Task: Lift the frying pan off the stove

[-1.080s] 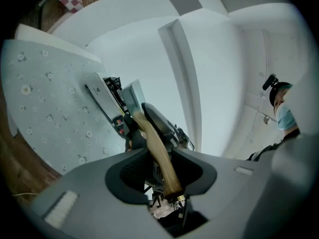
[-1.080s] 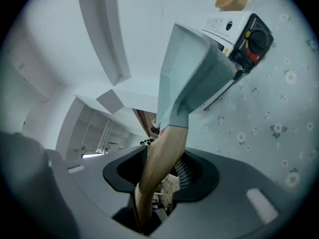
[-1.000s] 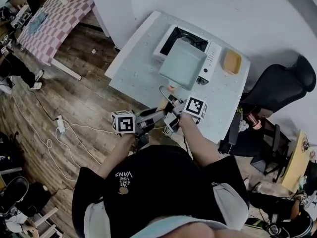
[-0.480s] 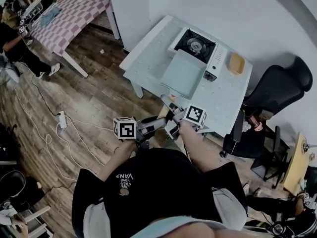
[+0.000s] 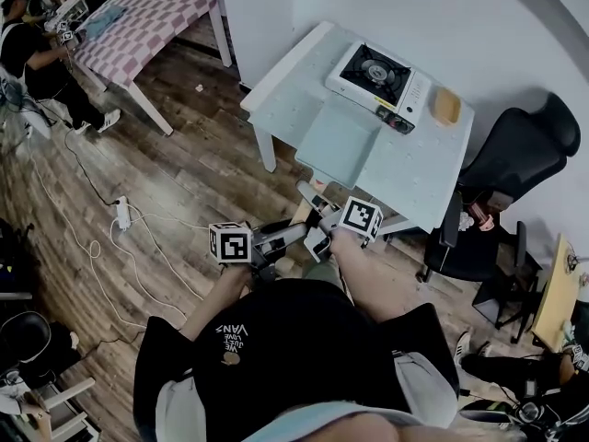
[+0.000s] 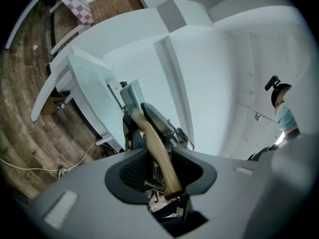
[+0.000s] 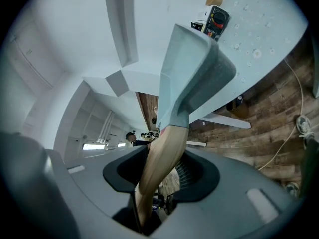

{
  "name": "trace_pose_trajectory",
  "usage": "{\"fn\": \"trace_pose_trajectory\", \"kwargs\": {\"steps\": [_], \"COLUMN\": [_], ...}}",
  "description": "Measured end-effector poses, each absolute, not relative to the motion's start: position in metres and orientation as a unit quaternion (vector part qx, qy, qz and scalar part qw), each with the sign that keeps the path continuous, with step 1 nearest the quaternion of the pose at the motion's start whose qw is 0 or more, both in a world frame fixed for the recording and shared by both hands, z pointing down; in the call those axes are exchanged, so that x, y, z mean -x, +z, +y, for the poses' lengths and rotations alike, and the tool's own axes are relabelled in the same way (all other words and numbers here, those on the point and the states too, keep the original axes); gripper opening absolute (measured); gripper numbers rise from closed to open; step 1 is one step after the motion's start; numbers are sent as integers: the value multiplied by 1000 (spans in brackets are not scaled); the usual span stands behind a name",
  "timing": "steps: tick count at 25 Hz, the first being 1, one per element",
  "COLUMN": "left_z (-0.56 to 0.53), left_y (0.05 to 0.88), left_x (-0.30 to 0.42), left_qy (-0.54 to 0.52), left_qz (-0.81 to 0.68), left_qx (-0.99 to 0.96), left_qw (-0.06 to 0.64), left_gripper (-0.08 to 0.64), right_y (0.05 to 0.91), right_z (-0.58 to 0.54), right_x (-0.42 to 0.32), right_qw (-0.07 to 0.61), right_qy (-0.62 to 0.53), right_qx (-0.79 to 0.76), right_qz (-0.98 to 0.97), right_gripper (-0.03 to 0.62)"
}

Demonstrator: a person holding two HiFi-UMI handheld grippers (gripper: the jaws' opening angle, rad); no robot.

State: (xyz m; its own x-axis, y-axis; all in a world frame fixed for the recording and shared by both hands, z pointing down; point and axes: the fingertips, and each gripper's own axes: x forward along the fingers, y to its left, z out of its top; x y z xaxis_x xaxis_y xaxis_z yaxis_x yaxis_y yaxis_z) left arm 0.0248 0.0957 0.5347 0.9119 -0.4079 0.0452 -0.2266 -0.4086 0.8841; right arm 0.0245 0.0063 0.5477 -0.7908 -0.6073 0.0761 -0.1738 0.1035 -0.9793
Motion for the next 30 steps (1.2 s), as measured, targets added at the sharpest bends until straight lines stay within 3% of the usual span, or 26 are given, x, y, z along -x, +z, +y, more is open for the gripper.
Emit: {"fn": "trace_pose_trajectory", "kwargs": {"steps": [5, 30], "left_z": [123, 184], "left_y": [537, 551], "left_x": [-12, 3], "left_qy": [-89, -74], "left_qz": [-188, -177], "left_qx": [-834, -834], "left_qw": [511, 517], "left_gripper": [143, 144], "right_y": [556, 571], "right_z": [37, 94], "right_x": [-16, 3], "right_qw": [153, 161], "right_qy": [-620, -621], "right_qx": [295, 285], "right_qz": [710, 712], "right_gripper": [173, 173]}}
